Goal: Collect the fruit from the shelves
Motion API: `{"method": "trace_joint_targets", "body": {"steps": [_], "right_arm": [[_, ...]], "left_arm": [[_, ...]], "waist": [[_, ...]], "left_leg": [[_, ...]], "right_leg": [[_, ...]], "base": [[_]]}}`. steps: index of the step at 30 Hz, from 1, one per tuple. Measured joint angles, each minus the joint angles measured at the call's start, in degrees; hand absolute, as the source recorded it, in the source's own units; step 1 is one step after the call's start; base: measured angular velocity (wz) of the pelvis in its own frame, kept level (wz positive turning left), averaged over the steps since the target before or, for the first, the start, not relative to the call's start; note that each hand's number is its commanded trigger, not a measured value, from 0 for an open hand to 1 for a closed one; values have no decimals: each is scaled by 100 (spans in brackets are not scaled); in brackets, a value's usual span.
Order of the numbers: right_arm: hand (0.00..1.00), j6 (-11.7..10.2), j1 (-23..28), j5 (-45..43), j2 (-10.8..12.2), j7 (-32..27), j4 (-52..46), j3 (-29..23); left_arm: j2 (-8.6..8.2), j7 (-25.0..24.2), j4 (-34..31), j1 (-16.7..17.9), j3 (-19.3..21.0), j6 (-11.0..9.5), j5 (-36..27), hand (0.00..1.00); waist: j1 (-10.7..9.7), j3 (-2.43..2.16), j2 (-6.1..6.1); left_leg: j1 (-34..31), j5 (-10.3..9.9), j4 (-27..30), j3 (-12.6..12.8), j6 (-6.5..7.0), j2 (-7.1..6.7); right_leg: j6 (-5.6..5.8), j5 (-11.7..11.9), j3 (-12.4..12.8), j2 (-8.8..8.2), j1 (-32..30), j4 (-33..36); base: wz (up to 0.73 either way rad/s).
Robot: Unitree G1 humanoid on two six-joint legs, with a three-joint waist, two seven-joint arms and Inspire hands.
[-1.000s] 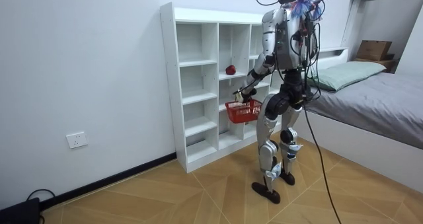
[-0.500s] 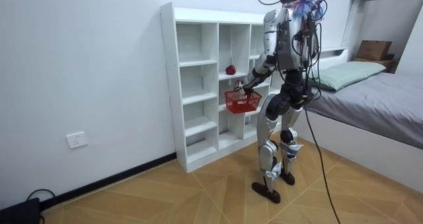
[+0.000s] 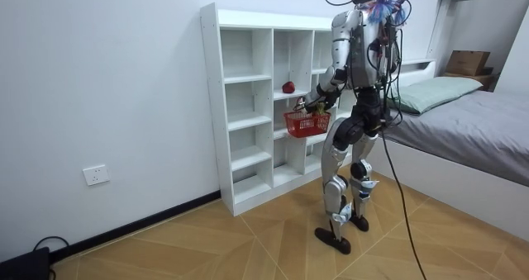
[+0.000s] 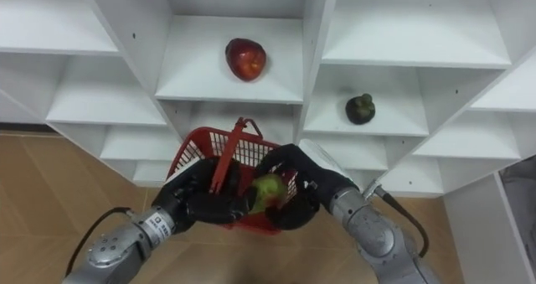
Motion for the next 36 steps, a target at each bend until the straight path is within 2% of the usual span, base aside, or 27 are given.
{"method": "trace_joint_targets", "body": {"steps": [1, 2, 3, 4, 5, 14, 31, 36], "right_arm": [[100, 0, 0, -14, -7, 0, 0, 0], [90, 0, 0, -56, -25, -1, 8, 2], [62, 0, 0, -127, -36, -10, 28, 2], [4, 0, 1, -154, -40, -18, 36, 3], [0, 0, 6, -201, -49, -45, 37, 16], [0, -5, 33, -305, -60, -251, 37, 317], [0, -7, 187, -278, -80, -310, 32, 477], [0, -7, 173, -184, -110, -317, 30, 484]], "left_arm": [[3, -19, 0, 0, -3, 0, -1, 100], [7, -36, -2, 3, -13, 0, -2, 100], [6, -41, -3, 6, -16, 0, -2, 100], [9, -41, -5, 6, -18, 0, -5, 100], [20, -41, -18, 6, -18, 0, -12, 100], [66, -130, -166, 66, -158, -5, -378, 100], [96, -126, -180, 132, -201, -2, -349, 100], [183, 72, -179, 140, -241, -1, -344, 100]], "waist": [[0, -2, 3], [5, -4, 5], [1, -5, 3], [1, -5, 3], [-2, -5, 2], [-3, -4, -10], [33, 11, -48], [56, 32, -83]], "left_leg": [[2, 0, 0, 0, 0, -1], [13, 1, -1, 4, 1, -2], [29, 1, -2, 8, 1, -2], [33, 1, -2, 8, 2, -4], [35, 3, -2, 9, 5, -6], [47, 13, 4, 14, 19, -7], [90, 12, -30, 72, 19, 2], [151, 13, -56, 64, 19, -3]], "right_leg": [[0, 0, -7, -11, 3, 0], [0, 0, -9, -39, 11, 8], [0, 0, -8, -42, 22, 11], [0, 0, -9, -42, 27, 11], [1, 0, -10, -42, 29, 11], [3, -1, 9, -28, 46, 7], [10, -7, 8, -25, 78, -10], [14, -17, -4, -18, 143, -22]], "base": [[0], [0], [0], [0], [0], [0], [0], [0]]}}
